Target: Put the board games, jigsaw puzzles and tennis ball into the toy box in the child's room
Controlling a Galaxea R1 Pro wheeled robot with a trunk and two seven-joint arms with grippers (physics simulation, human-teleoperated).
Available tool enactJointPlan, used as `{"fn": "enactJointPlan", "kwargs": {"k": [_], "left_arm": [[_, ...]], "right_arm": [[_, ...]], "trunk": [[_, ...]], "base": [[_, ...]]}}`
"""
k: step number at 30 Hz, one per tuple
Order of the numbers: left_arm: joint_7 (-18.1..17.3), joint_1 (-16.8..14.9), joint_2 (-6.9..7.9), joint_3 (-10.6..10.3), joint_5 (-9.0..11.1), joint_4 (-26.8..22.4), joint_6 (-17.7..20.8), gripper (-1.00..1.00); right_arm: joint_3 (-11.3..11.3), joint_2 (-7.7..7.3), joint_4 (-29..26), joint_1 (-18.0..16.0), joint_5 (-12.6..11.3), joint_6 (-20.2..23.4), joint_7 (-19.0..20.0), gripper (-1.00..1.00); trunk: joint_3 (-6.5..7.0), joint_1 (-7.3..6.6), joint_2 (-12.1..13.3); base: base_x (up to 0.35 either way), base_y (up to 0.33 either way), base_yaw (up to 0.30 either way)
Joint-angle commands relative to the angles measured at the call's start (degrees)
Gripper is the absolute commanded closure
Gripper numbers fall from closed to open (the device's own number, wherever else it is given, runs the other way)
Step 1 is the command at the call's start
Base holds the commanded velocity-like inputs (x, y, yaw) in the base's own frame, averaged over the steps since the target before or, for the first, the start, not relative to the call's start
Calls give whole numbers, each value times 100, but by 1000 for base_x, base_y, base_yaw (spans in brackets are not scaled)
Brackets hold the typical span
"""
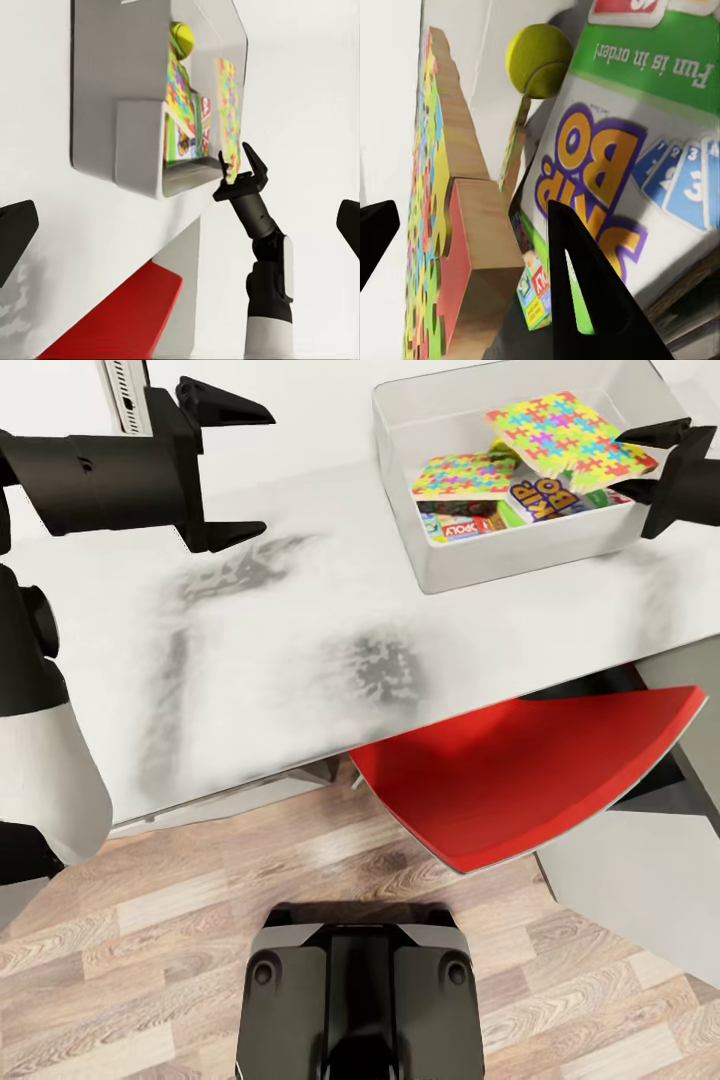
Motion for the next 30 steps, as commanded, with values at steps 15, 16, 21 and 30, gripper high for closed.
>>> {"fn": "enactJointPlan", "kwargs": {"k": [15,16,21,30], "left_arm": [[86,99,-222,-193,276,-11,121,-100],[92,111,-237,-207,276,-10,121,-100],[111,138,-278,-239,276,-6,113,-100],[123,174,-301,-256,276,-4,74,-100]], "right_arm": [[-26,-6,-327,-43,189,39,-24,100],[-27,-9,-381,-46,189,41,-27,100],[-25,-26,-573,-53,189,50,-35,100],[-27,-29,-695,-31,182,61,-39,100]], "trunk": [[-11,4,-8],[-11,4,-8],[-11,4,-8],[-12,4,-8]], "base": [[0,0,0],[0,0,0],[0,0,0],[0,0,0]]}}
